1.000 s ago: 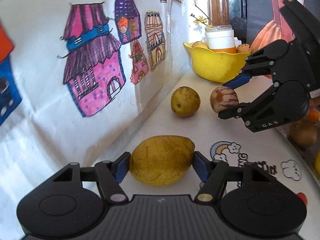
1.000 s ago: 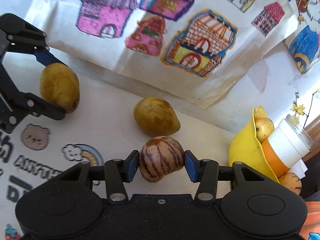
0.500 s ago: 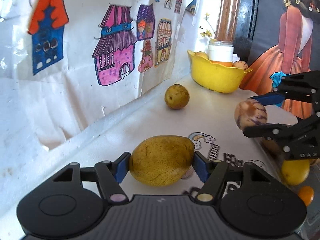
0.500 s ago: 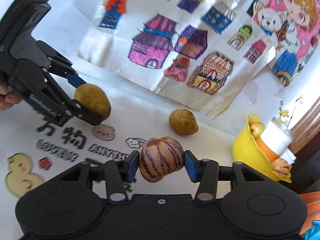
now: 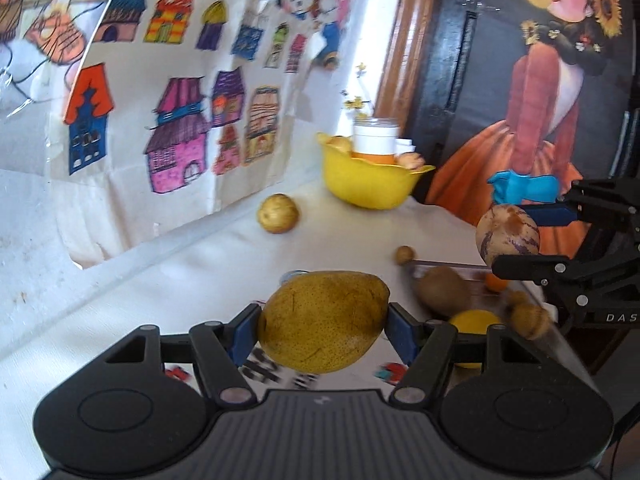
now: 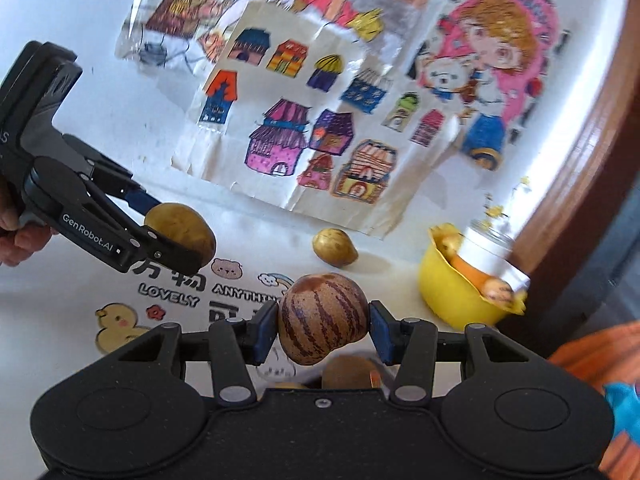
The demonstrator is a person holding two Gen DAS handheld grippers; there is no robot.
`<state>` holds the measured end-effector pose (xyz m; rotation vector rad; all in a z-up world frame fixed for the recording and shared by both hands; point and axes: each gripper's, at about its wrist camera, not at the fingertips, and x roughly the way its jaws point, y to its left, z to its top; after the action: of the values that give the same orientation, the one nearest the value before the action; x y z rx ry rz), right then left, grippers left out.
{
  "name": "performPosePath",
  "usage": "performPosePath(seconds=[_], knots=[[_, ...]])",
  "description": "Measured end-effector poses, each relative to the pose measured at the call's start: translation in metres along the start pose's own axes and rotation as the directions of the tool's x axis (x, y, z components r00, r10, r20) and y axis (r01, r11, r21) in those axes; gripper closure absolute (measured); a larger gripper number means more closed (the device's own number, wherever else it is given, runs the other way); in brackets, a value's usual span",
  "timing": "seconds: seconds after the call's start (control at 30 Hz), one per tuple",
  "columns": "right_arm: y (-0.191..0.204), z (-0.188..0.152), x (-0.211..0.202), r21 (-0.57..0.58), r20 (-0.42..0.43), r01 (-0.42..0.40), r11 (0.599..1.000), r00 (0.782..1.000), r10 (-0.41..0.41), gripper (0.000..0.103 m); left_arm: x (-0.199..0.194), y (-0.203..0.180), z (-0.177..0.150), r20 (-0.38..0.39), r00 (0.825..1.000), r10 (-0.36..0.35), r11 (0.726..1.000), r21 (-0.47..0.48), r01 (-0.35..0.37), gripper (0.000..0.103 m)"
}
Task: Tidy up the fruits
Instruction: 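Carry the pepino and yellow pear onto the tray and open both tools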
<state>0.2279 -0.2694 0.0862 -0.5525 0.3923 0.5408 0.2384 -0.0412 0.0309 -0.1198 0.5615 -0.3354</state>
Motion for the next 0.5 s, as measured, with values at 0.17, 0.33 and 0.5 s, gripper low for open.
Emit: performPosePath(seconds=[0.17, 0.33, 0.5], knots=[[-0.002, -0.033, -0.032, 0.077, 0.002, 0.029, 0.997, 1.000, -0.029, 0.053, -0.012, -0.029, -0.011, 0.003, 0.999, -0.047, 0.999, 0.009, 0.047, 0.032], [-0.004, -0.070, -0.053, 0.137, -0.004, 0.081, 0.987, 0.997, -0.082, 0.053, -0.021, -0.055, -0.025, -0.011, 0.996, -0.088, 0.996, 0.030, 0.089, 0.032], [-0.002, -0.101, -0.064, 0.202, -0.013, 0.120, 0.972, 0.993, -0.120, 0.053, -0.023, -0.080, -0.038, -0.030, 0.993, -0.111, 0.990, 0.082, 0.113, 0.032]])
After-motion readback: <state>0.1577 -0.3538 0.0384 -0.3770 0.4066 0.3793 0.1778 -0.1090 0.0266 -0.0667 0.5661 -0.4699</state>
